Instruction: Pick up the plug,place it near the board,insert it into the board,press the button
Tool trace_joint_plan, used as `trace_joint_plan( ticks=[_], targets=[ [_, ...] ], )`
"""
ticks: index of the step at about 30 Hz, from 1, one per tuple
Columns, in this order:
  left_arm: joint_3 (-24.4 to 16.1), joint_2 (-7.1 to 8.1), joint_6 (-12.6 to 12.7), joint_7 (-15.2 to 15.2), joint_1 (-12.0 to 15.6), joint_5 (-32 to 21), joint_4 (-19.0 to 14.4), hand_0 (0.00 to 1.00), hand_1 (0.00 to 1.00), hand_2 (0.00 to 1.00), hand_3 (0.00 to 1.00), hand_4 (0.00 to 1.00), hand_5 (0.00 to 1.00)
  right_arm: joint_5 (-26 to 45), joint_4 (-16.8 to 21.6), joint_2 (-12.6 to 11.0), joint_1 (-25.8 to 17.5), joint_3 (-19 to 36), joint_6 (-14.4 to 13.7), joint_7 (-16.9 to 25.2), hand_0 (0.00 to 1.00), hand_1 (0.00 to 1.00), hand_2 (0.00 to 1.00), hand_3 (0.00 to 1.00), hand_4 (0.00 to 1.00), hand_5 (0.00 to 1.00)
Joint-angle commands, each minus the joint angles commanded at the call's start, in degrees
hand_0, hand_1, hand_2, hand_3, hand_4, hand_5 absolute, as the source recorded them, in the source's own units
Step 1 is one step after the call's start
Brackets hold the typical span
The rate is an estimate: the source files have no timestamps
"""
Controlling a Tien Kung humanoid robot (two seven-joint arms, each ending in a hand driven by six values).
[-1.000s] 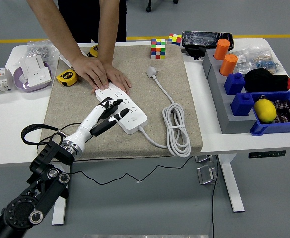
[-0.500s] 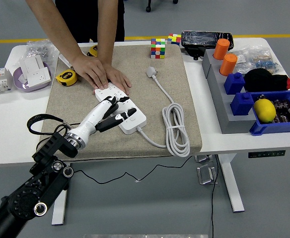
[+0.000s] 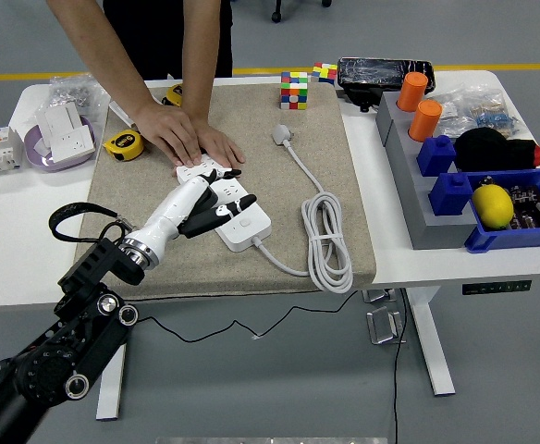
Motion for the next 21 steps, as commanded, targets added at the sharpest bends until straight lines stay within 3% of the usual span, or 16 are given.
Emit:
trace_joint_plan(
  ticks=[4,7,9,14,15,20,21],
  targets=[
    [-3.0,0.18,3.6,0.5,2.2,8.3,-6.1,0.994,0.961,0.898,0.864,0.998,0.998,0.1,0.0,0.0,-0.2,0.1,0.0,0.0,0.806,0.768,0.752,0.779,0.998,0.995],
    [-4.5,0.63,4.6,1.8,3.8,14.5,-8.7,0.994,0.961,0.898,0.864,0.998,0.998,0.0,0.0,0.0,-0.3,0.3,0.0,0.0,0.806,0.768,0.752,0.779,0.998,0.995],
    [-5.1,0.97,4.1,3.2,5.0,14.5,-9.5,0.998,0.998,0.937,0.873,0.998,0.998,0.0,0.0,0.1,-0.3,0.3,0.0,0.0,0.806,0.767,0.752,0.779,0.998,0.996],
    [-5.1,1.50,1.2,6.5,7.4,14.5,-7.3,0.998,0.998,0.937,0.873,0.998,0.998,0.0,0.0,0.1,-0.4,0.4,0.0,0.0,0.806,0.767,0.752,0.779,0.998,0.996],
    [-5.0,1.45,0.9,6.8,7.6,14.5,-6.5,0.998,0.998,0.998,0.936,0.998,0.998,0.0,0.0,0.1,-0.4,0.5,0.0,0.0,0.806,0.767,0.752,0.779,0.998,0.996],
    [-4.2,1.33,0.1,8.3,7.2,14.5,-4.0,0.998,0.998,0.998,0.936,0.998,0.998,-0.1,0.0,-0.1,-0.2,0.6,-0.1,0.1,0.806,0.767,0.752,0.779,0.998,0.996],
    [-3.7,1.44,-0.3,8.8,6.9,14.5,-3.4,0.998,0.998,0.998,0.981,0.998,0.998,-0.2,0.1,-0.1,-0.1,0.6,-0.1,0.1,0.806,0.767,0.752,0.778,0.998,0.997]
  ],
)
